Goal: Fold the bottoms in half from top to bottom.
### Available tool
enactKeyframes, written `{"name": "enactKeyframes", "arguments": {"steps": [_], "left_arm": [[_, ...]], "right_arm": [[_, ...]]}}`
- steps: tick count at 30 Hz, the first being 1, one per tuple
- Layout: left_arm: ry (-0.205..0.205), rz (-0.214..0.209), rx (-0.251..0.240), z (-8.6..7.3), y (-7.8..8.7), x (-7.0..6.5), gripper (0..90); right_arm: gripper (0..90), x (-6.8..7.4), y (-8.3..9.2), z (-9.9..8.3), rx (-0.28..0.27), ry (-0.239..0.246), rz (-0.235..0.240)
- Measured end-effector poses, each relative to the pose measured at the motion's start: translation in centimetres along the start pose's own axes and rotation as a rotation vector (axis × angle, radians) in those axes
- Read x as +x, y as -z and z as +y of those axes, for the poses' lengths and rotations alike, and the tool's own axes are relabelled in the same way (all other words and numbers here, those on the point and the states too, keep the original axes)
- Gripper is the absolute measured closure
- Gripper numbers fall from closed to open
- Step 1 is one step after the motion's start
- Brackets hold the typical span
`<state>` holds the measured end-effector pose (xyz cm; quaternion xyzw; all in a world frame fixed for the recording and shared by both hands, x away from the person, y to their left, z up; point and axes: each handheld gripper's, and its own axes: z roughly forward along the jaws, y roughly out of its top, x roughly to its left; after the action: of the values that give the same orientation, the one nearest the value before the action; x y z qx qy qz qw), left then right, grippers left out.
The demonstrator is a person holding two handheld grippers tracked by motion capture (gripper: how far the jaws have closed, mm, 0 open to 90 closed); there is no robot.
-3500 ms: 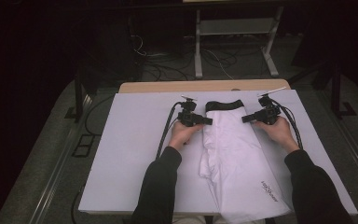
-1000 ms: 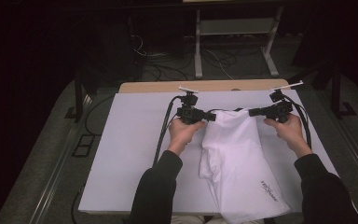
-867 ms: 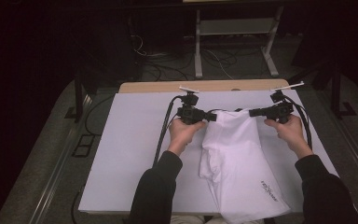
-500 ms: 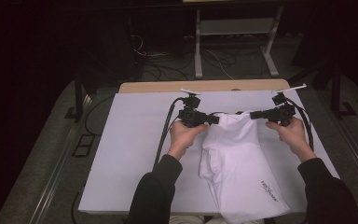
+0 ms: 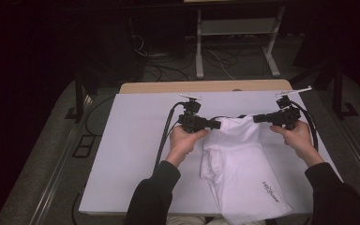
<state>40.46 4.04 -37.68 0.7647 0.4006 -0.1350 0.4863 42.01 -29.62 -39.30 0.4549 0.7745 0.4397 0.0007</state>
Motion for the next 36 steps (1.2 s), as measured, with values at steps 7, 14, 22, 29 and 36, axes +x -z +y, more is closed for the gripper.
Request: {"name": "enactKeyframes", "arguments": {"steps": [7, 14, 22, 29, 36], "left_arm": [[-0.009, -0.022, 0.003, -0.5, 0.0, -0.4, 87.2], [-0.021, -0.040, 0.005, -1.1, 0.1, -1.0, 87.2], [-0.028, -0.063, 0.012, -2.0, 0.0, -1.2, 87.2], [-0.034, -0.080, 0.013, -2.6, 0.1, -1.6, 87.2], [-0.040, -0.103, 0.034, -3.0, 0.0, -2.3, 87.2]], "right_arm": [[88.5, 0.4, 0.4, -0.5, 0.007, 0.013, 0.004], [88.5, 0.6, 0.8, -0.9, 0.015, 0.020, 0.011], [88.5, 0.9, 1.1, -2.0, 0.022, 0.023, 0.027], [88.5, 1.1, 1.4, -2.3, 0.027, 0.028, 0.033], [88.5, 1.5, 1.8, -2.9, 0.040, 0.033, 0.042]]}}
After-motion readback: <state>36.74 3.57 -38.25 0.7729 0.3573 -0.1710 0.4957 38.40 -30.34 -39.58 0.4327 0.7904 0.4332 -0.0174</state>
